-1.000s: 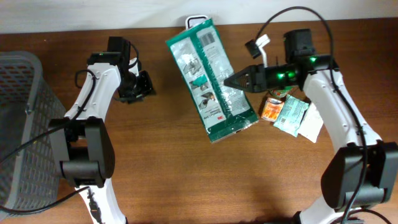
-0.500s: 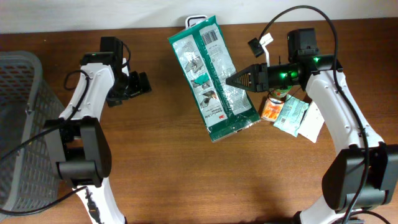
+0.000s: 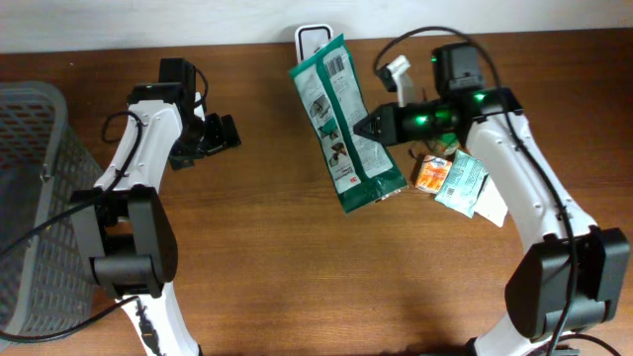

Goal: Scan the item barcode
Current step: 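Grasp the green 3M glove packet's edge with the right gripper and lift, then hold the packet up in front of the white scanner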

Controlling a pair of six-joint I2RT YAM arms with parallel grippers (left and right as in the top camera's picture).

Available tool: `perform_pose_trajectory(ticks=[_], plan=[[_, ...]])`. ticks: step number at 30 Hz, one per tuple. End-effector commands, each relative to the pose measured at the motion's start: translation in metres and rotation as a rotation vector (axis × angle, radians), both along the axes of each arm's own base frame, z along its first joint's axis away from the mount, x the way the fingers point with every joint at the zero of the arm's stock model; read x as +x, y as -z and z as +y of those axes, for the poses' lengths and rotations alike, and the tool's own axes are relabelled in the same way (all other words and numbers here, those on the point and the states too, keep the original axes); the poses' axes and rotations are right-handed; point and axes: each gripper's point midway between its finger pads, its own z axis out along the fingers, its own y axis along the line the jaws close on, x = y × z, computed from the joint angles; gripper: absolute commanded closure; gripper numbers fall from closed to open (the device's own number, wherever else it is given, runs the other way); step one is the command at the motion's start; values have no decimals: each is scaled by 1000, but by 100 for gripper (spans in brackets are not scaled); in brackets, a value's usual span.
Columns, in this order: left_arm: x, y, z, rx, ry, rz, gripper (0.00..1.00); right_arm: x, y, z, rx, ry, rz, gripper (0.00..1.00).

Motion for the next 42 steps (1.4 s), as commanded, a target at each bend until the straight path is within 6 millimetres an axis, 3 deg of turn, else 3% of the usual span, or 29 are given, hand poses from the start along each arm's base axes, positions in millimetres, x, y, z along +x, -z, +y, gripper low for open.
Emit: perform_pose_trajectory(ticks=[1, 6, 12, 17, 20, 26, 29, 36, 42], plan=[[4, -10, 3, 15, 0, -27, 1, 42, -18, -29, -358, 215, -223, 96], [4, -10, 3, 15, 1, -27, 1, 79, -42, -42, -742, 354, -534, 96], [4, -10, 3, 15, 0, -27, 1, 114, -68, -21, -1208, 315, -894, 96], [4, -10, 3, 15, 1, -27, 1, 144, -44, -1, -1509, 157, -1028, 96], [4, -10, 3, 15, 0, -27, 1, 164, -24, -4, -1658, 163, -1063, 96], [4, -10, 3, 15, 0, -27, 1, 188, 26, -1, -1818, 39, -1111, 96], [4, -10, 3, 15, 0, -27, 1, 190, 35, -5, -1826, 58, -1103, 96], [4, -10, 3, 15, 0, -27, 1, 193, 26, -20, -1834, 137, -1093, 96], [4, -10, 3, 15, 0, -27, 1, 194, 5, -34, -1819, 282, -1119, 96]])
